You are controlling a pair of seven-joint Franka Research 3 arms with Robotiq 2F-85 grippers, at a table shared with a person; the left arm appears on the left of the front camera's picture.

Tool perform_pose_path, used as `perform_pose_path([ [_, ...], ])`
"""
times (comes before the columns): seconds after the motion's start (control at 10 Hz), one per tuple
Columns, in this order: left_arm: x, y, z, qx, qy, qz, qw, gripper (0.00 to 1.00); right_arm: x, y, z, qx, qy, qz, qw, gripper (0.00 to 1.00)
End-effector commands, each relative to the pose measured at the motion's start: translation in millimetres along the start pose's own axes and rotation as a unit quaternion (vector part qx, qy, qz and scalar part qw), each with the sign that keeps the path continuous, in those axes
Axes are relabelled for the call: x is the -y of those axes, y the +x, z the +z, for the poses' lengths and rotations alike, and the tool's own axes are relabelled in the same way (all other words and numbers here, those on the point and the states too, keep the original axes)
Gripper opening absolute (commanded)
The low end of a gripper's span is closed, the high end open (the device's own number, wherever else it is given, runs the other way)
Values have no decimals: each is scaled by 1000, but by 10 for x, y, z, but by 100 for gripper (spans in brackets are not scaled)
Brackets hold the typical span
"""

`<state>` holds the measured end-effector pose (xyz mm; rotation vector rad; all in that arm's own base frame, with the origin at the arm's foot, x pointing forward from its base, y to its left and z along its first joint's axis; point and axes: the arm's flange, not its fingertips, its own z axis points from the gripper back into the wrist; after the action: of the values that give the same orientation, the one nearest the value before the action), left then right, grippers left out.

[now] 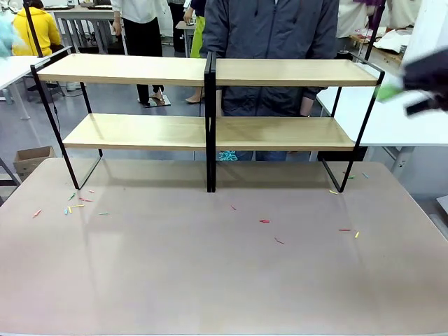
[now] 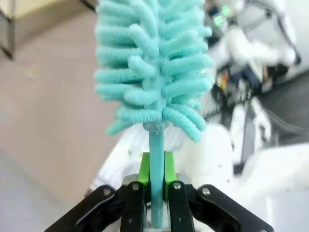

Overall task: Clean the shelves.
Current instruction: Place the Duster on the table.

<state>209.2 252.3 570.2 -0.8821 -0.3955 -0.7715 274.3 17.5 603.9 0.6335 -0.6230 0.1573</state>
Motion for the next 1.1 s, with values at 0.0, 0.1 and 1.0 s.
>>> perform_pose_path([
  [0.0, 195, -146, -822, -184, -57, -131, 973, 13, 1118, -634, 108, -119, 137, -268, 946, 100],
  [0.1, 274, -103, -1276, -166, -21, -152, 974, 13, 1466, -813, -19, -124, 248, -350, 895, 100],
  [1.0, 365, 105, -2017, -189, -15, -194, 962, 13, 2368, -1066, -189, -144, 277, -329, 891, 100],
])
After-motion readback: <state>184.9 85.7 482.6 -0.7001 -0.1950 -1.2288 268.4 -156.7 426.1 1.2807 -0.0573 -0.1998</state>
